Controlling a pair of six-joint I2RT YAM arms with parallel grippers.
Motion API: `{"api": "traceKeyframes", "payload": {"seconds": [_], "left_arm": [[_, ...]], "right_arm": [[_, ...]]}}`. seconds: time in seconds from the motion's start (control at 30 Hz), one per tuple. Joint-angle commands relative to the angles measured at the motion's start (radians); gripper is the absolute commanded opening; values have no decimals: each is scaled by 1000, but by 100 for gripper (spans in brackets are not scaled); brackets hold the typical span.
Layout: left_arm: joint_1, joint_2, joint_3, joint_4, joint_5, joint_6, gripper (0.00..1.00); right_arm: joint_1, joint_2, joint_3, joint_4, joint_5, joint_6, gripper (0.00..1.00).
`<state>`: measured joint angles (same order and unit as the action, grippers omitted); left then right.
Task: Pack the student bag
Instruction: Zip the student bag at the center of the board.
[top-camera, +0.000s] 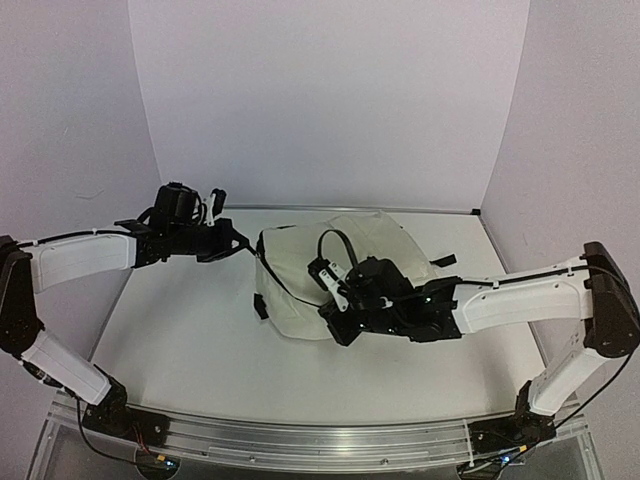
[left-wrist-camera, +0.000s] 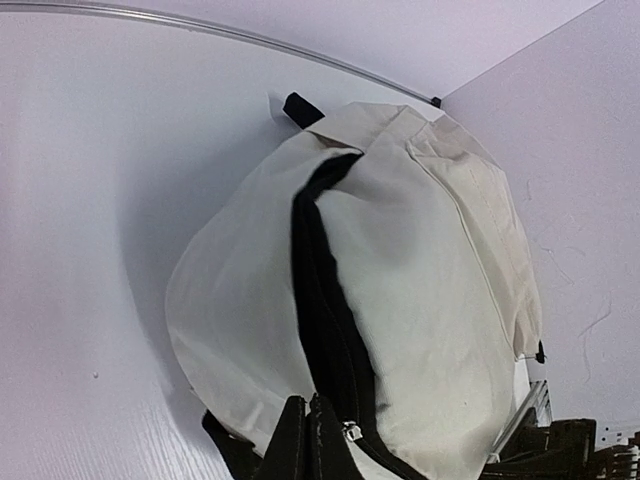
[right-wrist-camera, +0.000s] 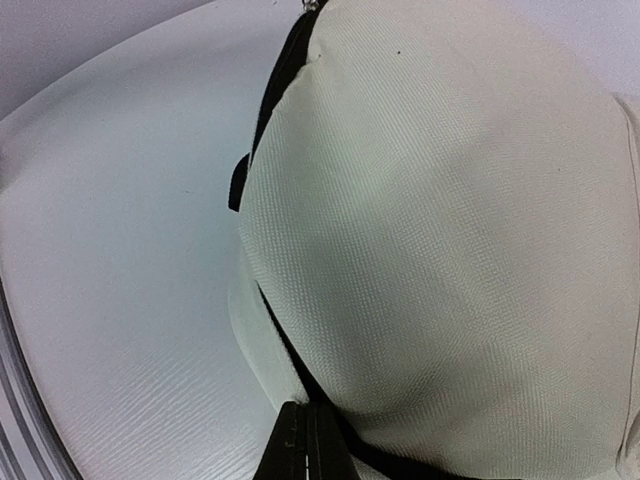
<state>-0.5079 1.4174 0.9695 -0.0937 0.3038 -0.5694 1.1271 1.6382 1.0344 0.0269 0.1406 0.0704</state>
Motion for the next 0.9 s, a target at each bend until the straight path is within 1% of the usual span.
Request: {"api": "traceKeyframes", "payload": {"seconds": [0.0, 0.13, 0.3, 0.37, 0.4, 0.43, 0.47, 0.5, 0.57, 0.6, 0.67, 0.77, 0.83, 0.87], "left_arm": [[95, 27, 64, 124, 18, 28, 0], [144, 68, 78, 176, 94, 23, 0], [178, 137, 115, 224, 165, 17, 0], [181, 165, 131, 237, 220, 17, 0], [181, 172, 133, 255, 286, 16, 0], [181, 177, 126, 282, 353, 16, 0], [181, 184, 114, 326, 424, 10, 0], [180, 188, 96, 352, 483, -6, 0], [180, 189, 56, 388, 536, -31, 0], [180, 187, 42, 399, 541, -41, 0], [180, 178, -16, 436, 550, -66, 0], [179, 156, -66, 481, 538, -82, 0], [180, 133, -89, 474, 495, -78, 0], [179, 113, -96, 448, 461, -68, 0]], "right_arm": [[-3, -107, -66, -138, 48, 83, 0], [-4, -155, -97, -171, 40, 116, 0], [-2, -187, -103, -192, 18, 144, 0], [-3, -200, -90, -200, 19, 152, 0], [-1, -207, -74, -201, 23, 159, 0], [-2, -208, -55, -202, 22, 167, 2], [-2, -207, -17, -202, 21, 184, 19], [-3, -202, 14, -203, 18, 200, 32], [-1, -183, 90, -202, -4, 222, 52], [0, -171, 120, -200, 0, 230, 58], [0, -127, 196, -202, 29, 233, 65], [1, -47, 273, -202, 62, 220, 68], [0, 23, 353, -208, 80, 198, 72], [1, 91, 425, -231, 98, 179, 73]]}}
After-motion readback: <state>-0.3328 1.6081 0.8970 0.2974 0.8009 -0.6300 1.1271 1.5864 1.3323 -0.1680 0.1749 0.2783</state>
